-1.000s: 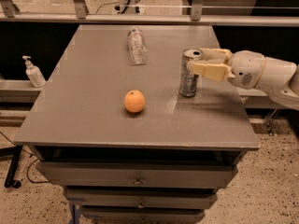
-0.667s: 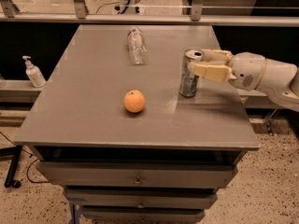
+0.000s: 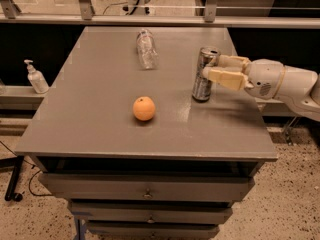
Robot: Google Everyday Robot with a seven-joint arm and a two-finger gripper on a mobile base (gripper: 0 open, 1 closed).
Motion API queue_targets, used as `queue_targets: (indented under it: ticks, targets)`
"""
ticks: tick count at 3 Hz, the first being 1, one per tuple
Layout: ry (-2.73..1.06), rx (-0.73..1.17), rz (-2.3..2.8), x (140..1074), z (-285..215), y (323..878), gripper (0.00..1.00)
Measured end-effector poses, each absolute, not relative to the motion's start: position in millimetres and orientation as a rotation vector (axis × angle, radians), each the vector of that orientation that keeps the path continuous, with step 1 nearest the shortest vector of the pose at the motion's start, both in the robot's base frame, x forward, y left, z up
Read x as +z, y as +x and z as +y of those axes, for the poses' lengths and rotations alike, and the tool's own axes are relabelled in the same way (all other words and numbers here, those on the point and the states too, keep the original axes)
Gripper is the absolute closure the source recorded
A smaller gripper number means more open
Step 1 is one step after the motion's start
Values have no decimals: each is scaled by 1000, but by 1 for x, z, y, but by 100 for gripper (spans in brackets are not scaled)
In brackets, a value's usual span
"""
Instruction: Place redbull can upright
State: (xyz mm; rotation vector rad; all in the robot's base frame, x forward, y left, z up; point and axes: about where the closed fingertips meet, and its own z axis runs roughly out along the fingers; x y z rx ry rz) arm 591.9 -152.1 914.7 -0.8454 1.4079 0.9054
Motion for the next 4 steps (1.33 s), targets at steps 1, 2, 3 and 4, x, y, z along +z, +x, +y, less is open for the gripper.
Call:
queue_targets:
  ticks: [1, 2, 3, 4]
  targets:
    - [-850, 903, 1415, 912, -156, 588, 0]
    - [-860, 891, 1425, 911, -164, 584, 0]
    - [-870, 874, 1442, 908, -178, 577, 0]
    - [-893, 845, 1469, 907, -202, 565, 0]
